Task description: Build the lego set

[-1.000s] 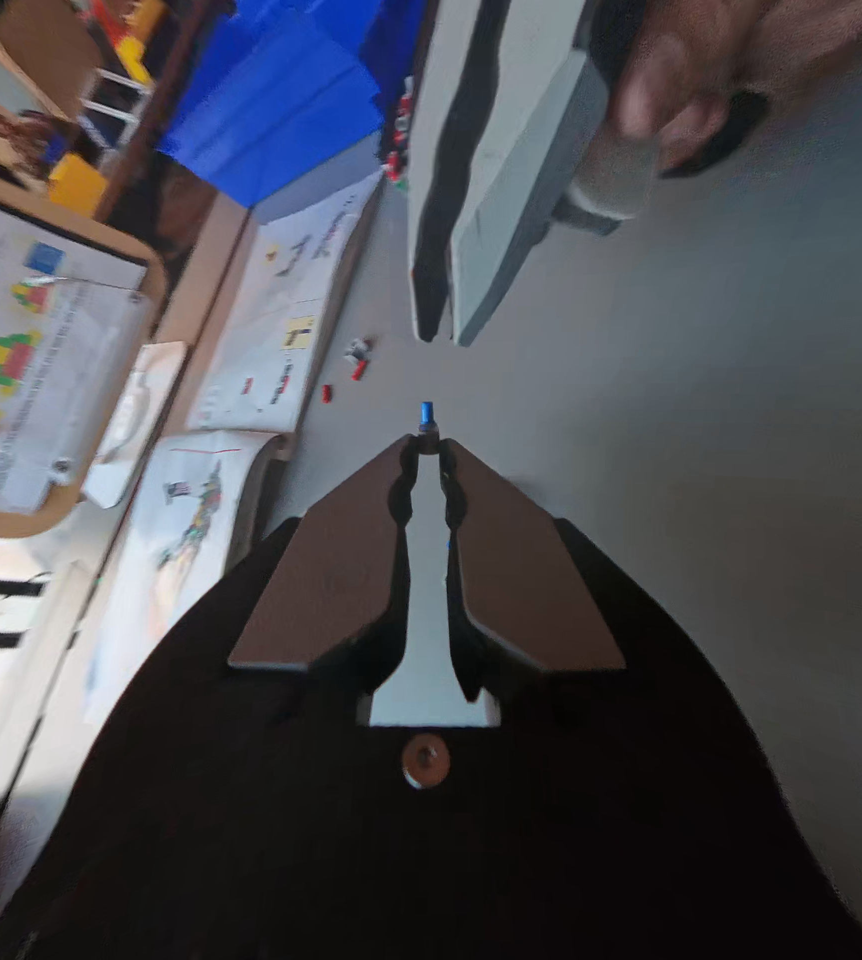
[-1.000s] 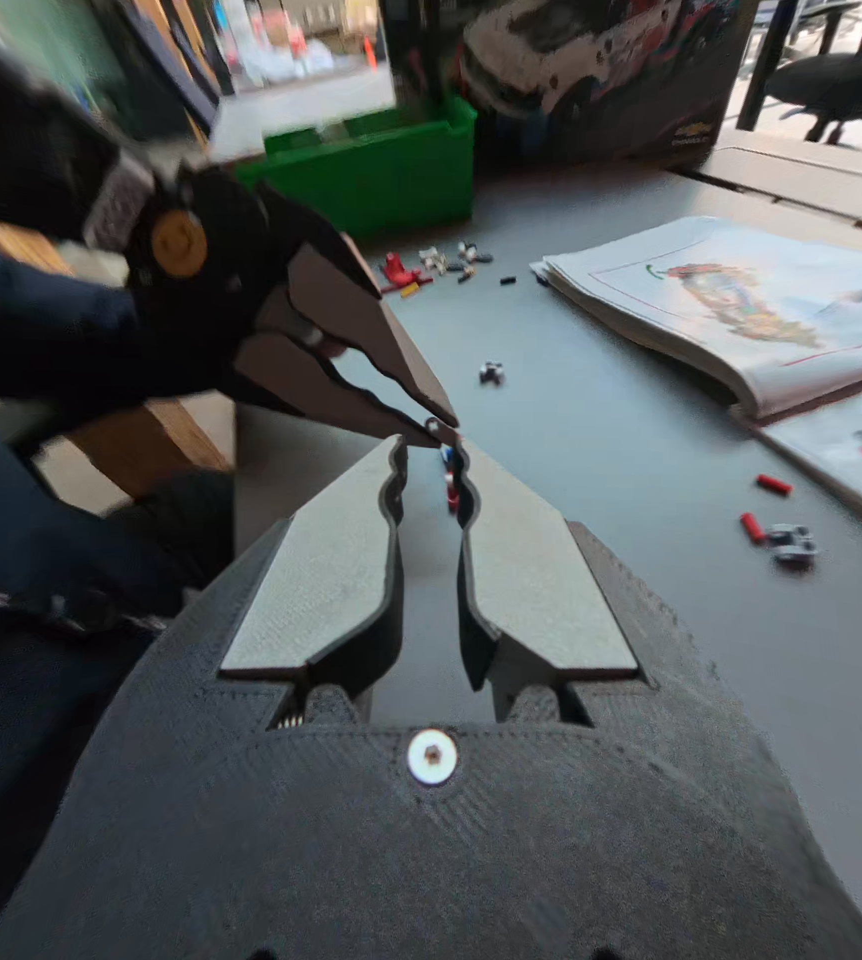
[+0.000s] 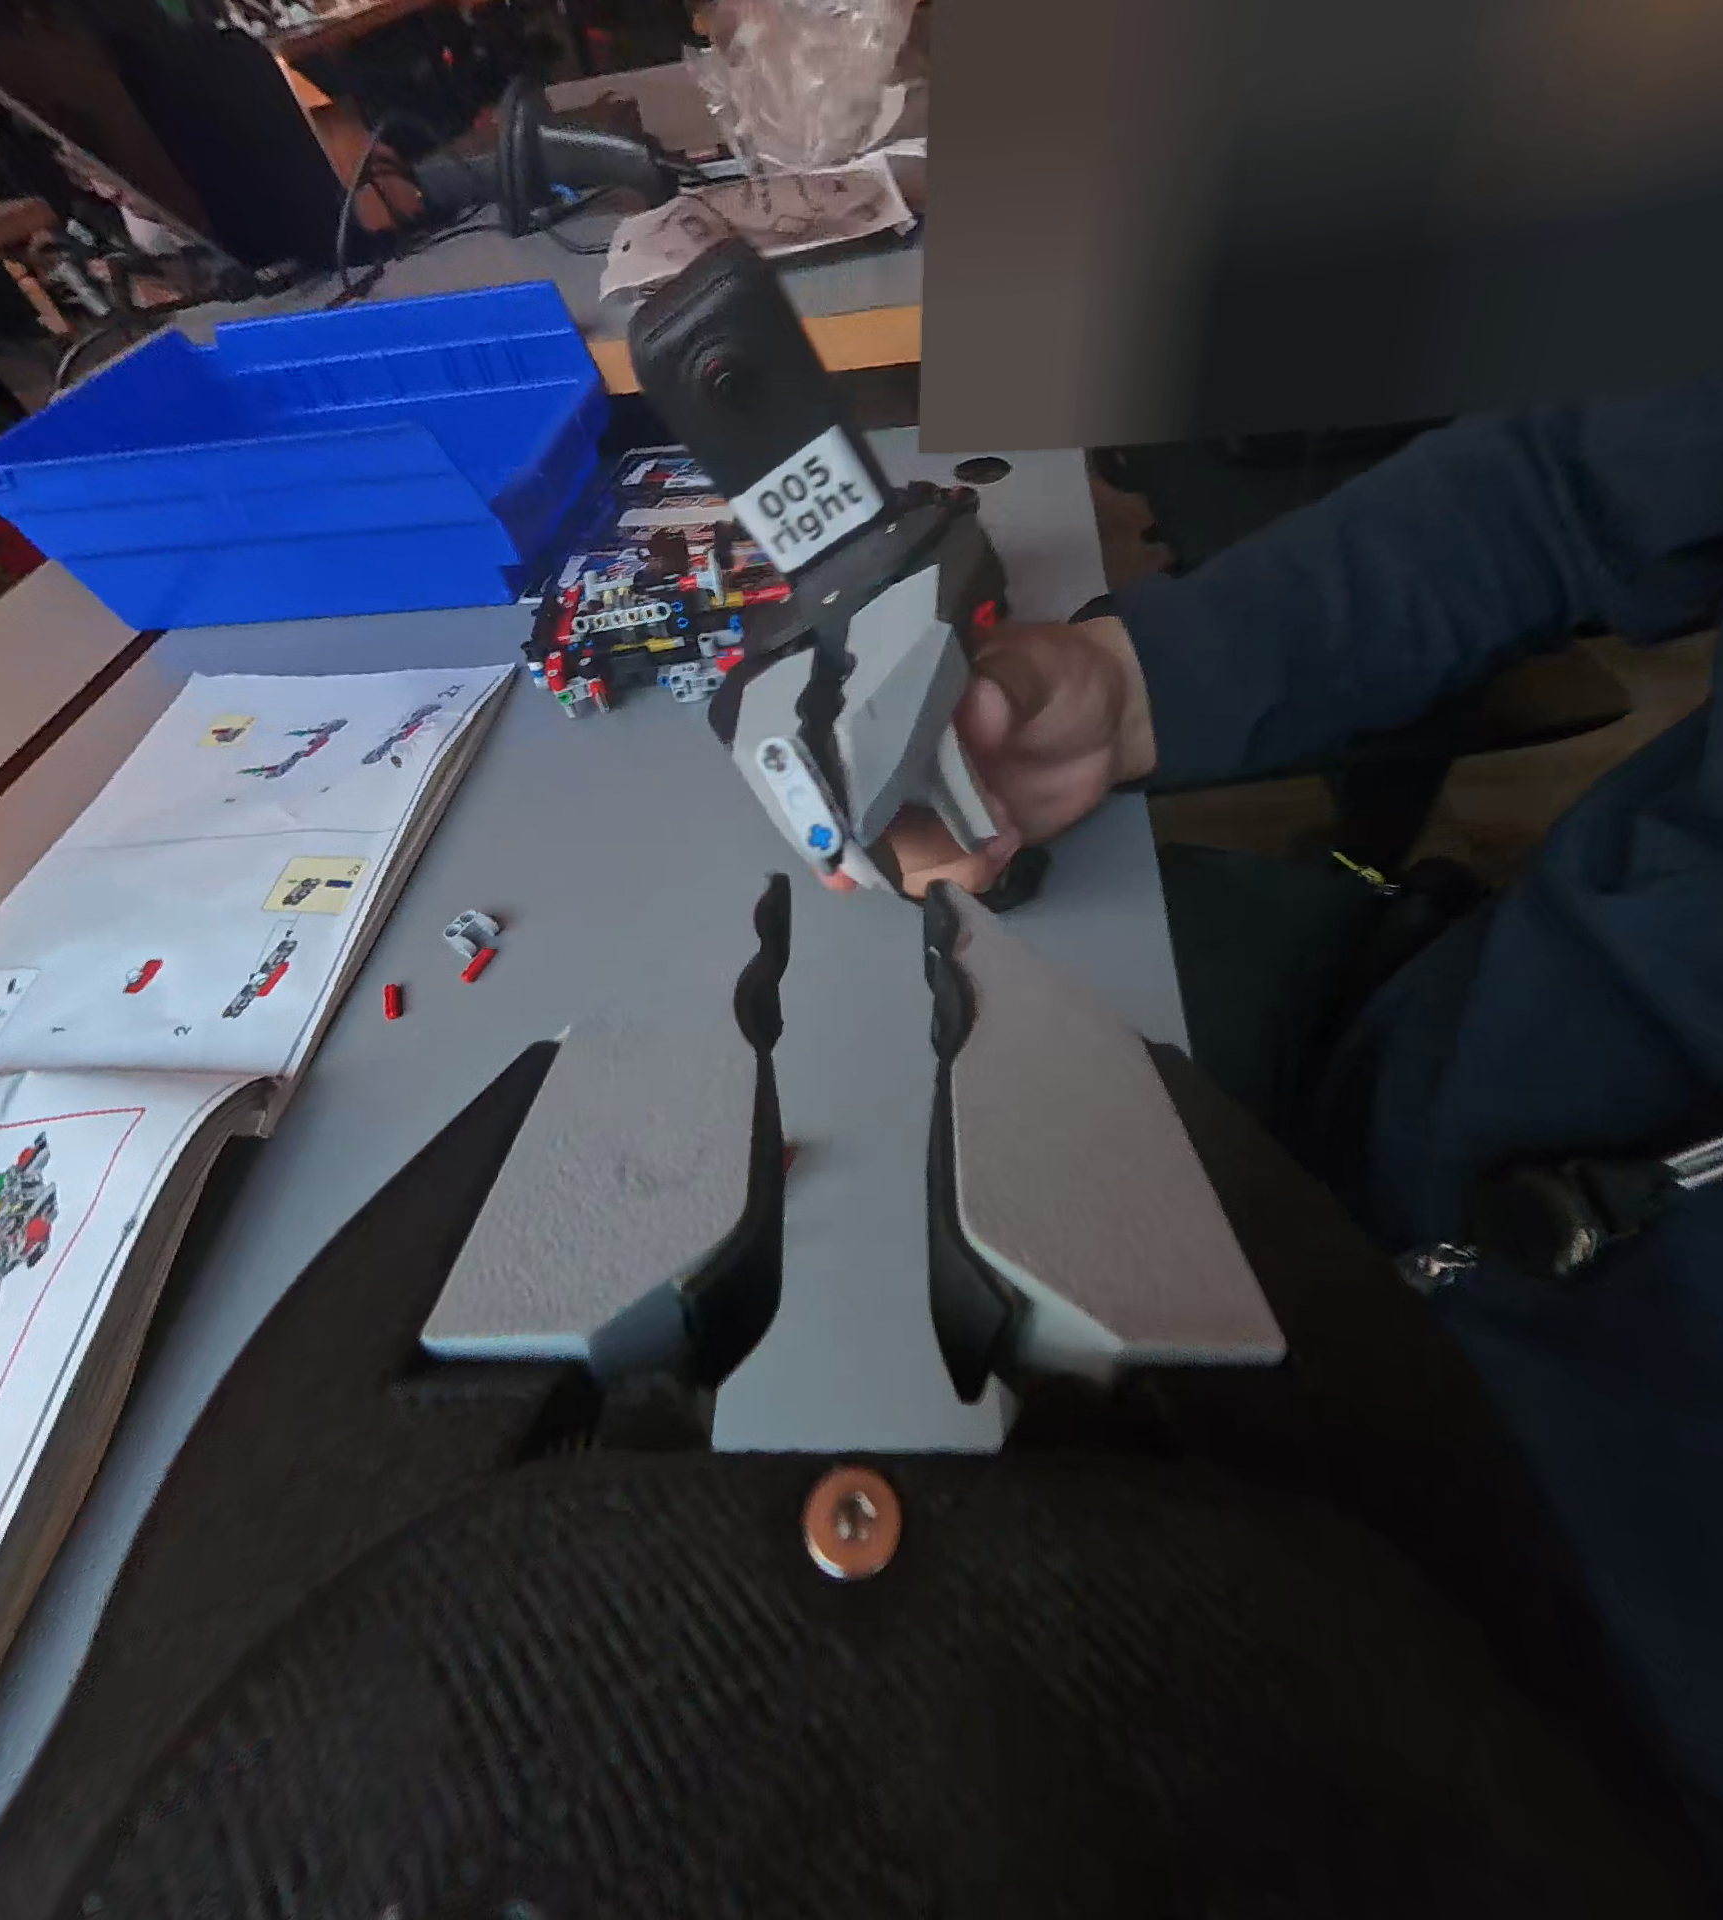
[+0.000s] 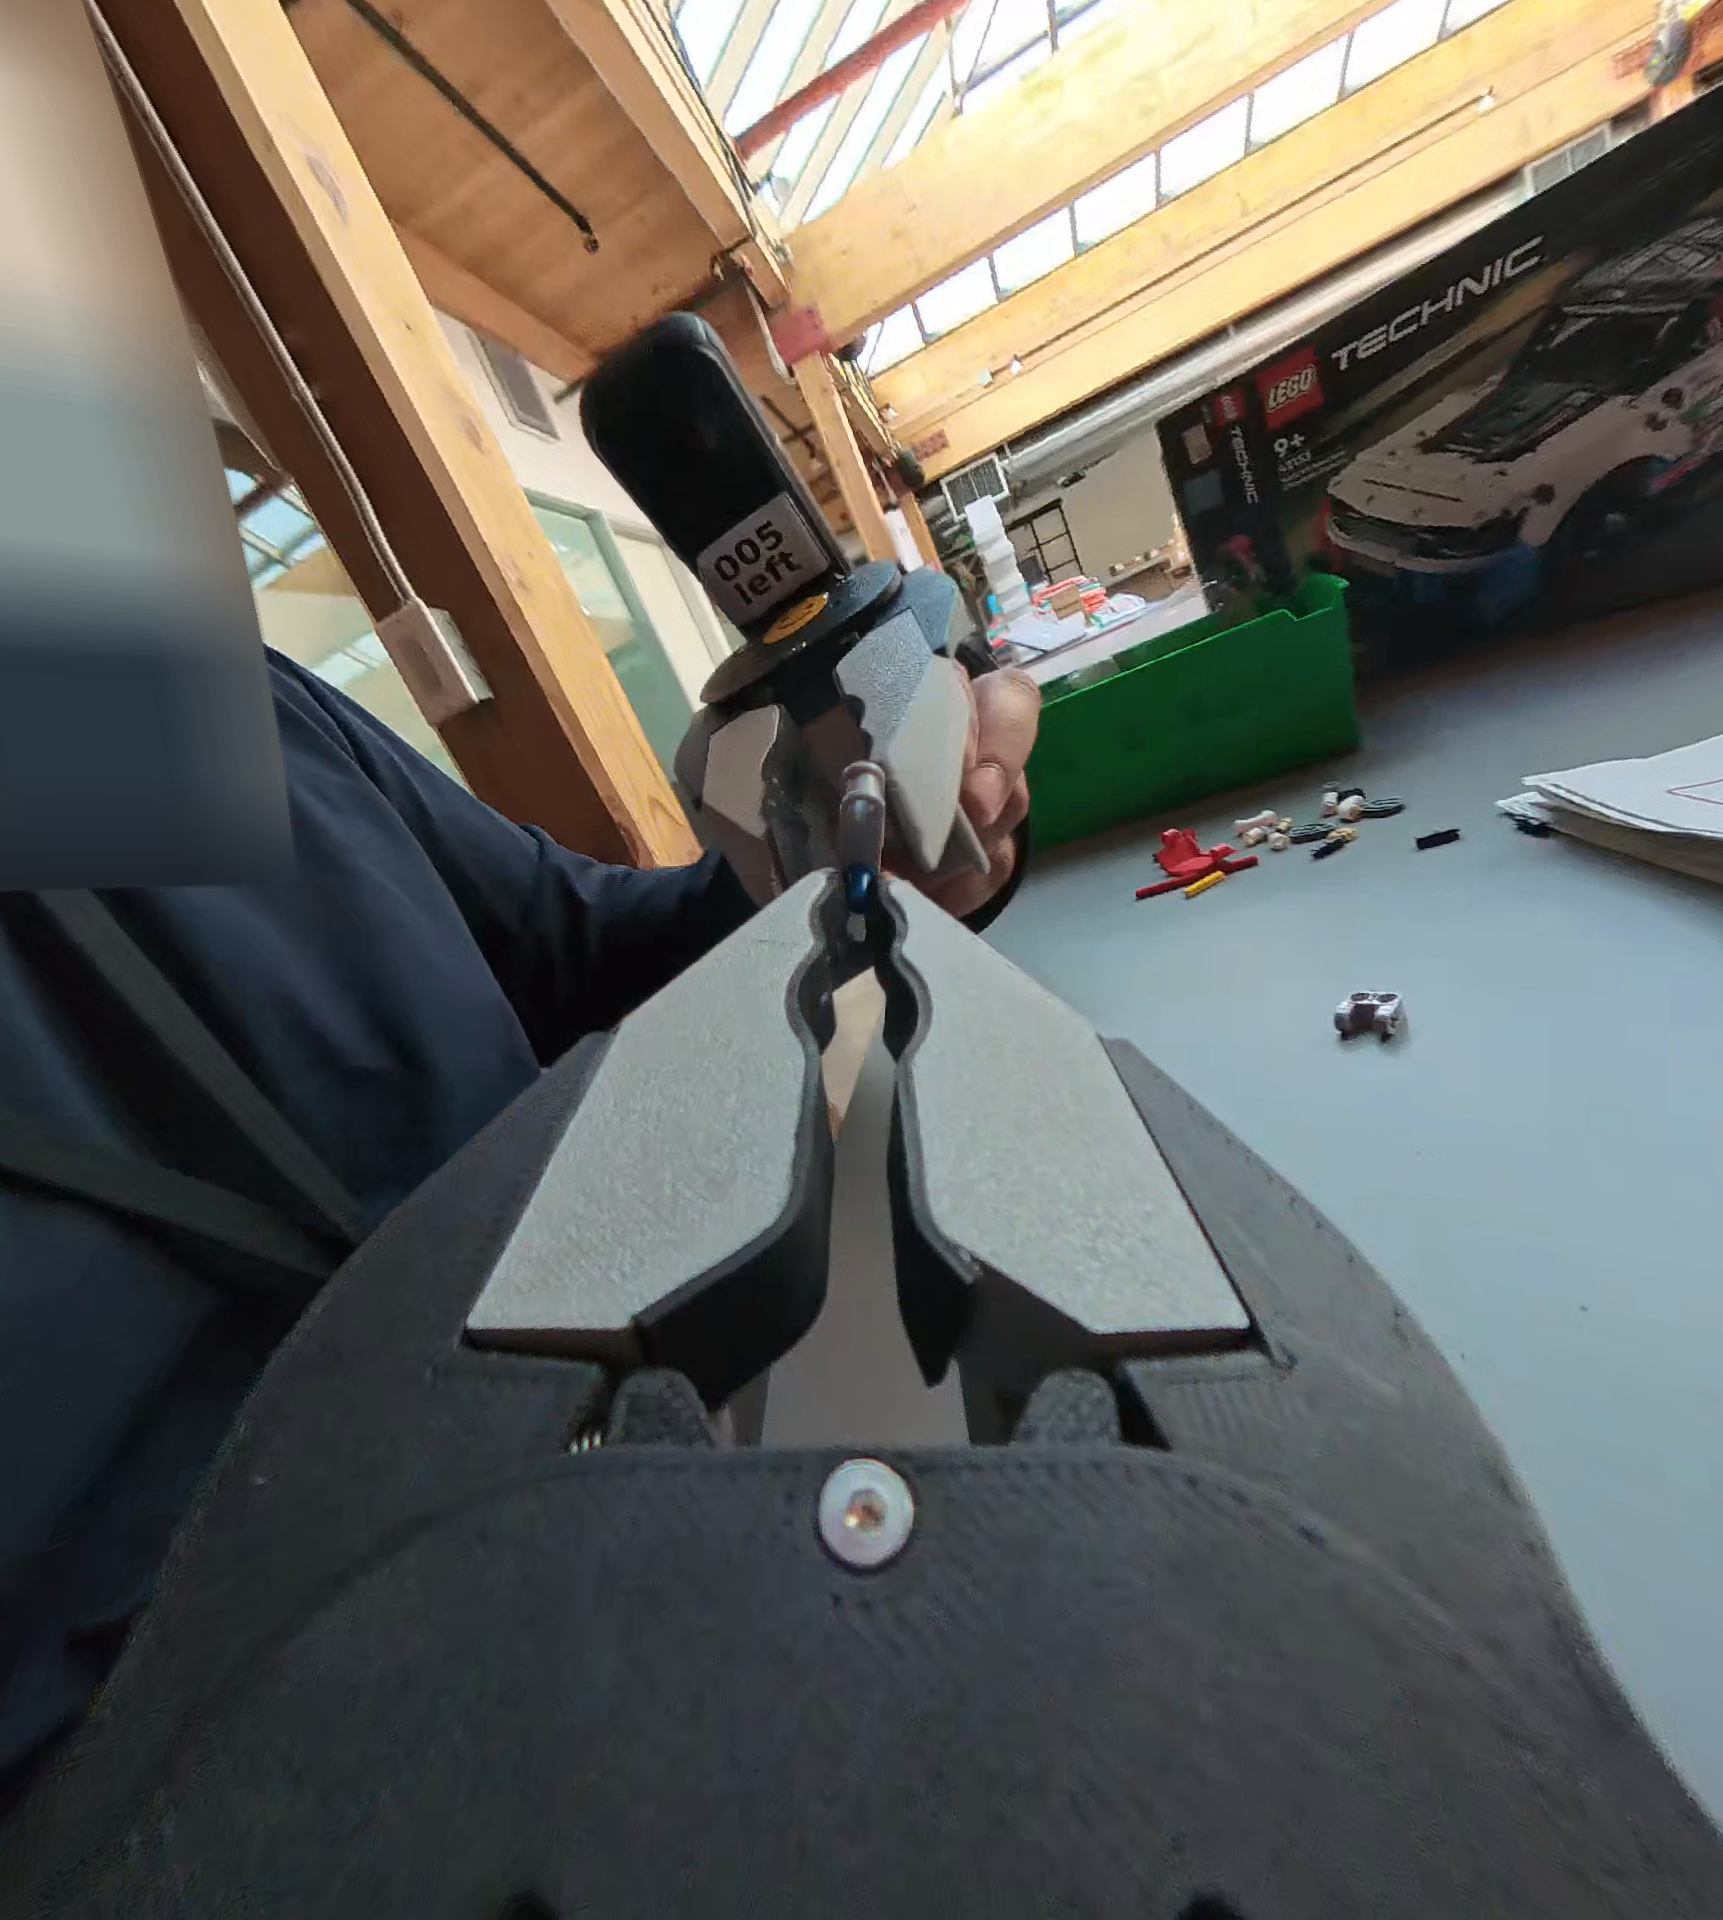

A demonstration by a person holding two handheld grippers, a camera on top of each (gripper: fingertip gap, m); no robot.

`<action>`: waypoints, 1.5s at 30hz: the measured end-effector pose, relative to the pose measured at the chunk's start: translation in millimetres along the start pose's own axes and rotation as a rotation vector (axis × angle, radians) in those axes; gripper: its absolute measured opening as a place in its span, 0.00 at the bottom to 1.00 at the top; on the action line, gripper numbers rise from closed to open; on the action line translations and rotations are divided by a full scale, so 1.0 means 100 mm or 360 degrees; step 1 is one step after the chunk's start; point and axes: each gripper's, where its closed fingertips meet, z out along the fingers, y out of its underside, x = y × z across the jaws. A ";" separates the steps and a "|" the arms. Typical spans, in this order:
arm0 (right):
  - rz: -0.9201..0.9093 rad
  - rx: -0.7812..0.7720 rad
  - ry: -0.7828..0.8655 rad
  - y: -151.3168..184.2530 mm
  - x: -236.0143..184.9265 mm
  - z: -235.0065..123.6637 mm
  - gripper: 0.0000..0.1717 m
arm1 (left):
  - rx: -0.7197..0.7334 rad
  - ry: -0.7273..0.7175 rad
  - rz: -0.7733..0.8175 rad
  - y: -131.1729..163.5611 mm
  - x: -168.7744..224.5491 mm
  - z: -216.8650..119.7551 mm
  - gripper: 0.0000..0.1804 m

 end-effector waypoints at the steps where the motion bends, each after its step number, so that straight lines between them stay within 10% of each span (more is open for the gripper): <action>1: 0.0015 0.0009 -0.0018 0.00 -0.01 0.00 0.00 | -0.0003 0.0039 -0.0026 -0.01 0.03 -0.01 0.09; 6: -0.0254 -0.0140 0.0023 0.10 -0.08 0.07 0.01 | 0.0092 0.0246 -0.0458 -0.05 0.05 -0.02 0.08; 15: -0.0348 -0.0151 0.0072 0.10 -0.06 0.06 0.01 | 0.0136 0.0236 -0.0502 -0.06 0.06 -0.02 0.03; 20: -0.0472 -0.0411 0.0282 0.14 0.09 -0.04 0.13 | -0.0302 0.0148 -0.0355 0.22 -0.01 0.00 0.03; 29: -0.0908 -0.1146 0.0563 0.40 0.25 -0.10 0.03 | -0.0794 0.0220 -0.0060 0.45 -0.02 0.14 0.03; 45: -0.0631 -0.0591 0.0527 0.30 0.23 -0.18 0.02 | -0.0384 0.0282 -0.0377 0.38 -0.03 0.28 0.03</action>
